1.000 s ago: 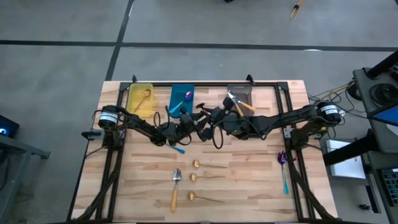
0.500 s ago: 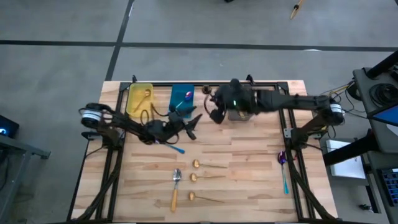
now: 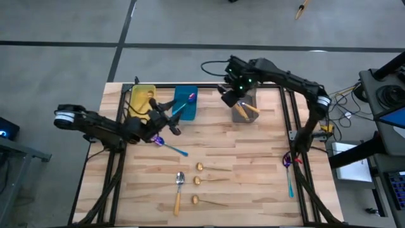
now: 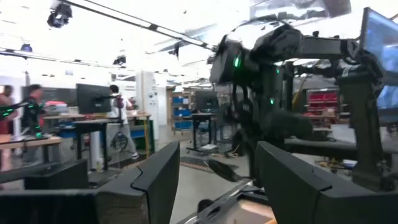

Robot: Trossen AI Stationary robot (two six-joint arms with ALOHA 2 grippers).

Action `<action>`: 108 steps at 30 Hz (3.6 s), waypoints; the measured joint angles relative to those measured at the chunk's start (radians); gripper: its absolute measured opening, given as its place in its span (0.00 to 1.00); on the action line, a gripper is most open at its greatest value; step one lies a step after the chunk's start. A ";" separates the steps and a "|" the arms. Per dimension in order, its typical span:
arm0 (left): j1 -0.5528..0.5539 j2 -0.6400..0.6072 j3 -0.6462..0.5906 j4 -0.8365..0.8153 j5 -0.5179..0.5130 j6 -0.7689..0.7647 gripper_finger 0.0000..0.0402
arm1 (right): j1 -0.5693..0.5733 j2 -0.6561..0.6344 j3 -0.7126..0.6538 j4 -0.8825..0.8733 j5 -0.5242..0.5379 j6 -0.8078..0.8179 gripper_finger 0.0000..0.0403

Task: Sort silverware by color (type)
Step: Put the yellow spoon into the black bin, then put the gold spoon into the yellow bin

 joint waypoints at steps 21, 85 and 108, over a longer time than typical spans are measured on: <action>0.001 -0.058 -0.036 -0.005 -0.015 0.003 0.48 | -0.286 0.261 0.008 -0.271 -0.034 -0.064 0.09; -0.090 -0.075 -0.012 -0.834 0.002 -0.591 0.48 | 0.073 -0.082 0.004 0.144 0.153 -0.087 0.37; -0.209 -0.052 0.334 -1.974 0.283 -0.718 0.48 | 0.621 -0.132 -0.312 0.547 0.281 -0.028 0.35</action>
